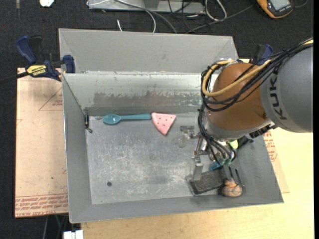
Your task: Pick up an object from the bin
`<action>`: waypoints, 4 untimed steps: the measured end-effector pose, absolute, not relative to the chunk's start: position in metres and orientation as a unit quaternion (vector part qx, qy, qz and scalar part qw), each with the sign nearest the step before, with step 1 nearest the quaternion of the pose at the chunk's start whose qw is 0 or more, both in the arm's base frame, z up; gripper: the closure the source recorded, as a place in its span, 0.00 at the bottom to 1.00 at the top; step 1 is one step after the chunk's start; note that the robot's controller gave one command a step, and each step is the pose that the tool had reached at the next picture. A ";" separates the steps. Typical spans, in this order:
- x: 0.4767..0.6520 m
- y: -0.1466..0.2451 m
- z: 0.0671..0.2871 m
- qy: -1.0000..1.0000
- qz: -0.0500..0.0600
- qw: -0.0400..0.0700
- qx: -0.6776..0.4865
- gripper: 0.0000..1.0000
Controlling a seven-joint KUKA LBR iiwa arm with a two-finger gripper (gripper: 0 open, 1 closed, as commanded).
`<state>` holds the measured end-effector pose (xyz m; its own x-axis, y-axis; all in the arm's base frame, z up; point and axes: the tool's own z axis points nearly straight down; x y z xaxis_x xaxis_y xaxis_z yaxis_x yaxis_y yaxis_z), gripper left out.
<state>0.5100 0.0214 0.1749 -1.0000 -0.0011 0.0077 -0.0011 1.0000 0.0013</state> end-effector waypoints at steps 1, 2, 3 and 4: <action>0.512 0.021 0.179 -1.000 -0.001 0.000 0.000 0.00; 0.506 -0.016 0.134 -0.997 -0.001 -0.001 0.078 0.00; 0.491 -0.067 0.099 -0.981 -0.001 -0.003 0.192 0.00; 0.493 -0.089 0.123 -0.986 -0.001 -0.001 0.170 0.00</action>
Offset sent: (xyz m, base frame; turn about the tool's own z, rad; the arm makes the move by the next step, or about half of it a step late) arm -0.0141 -0.0907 -0.1049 -0.3641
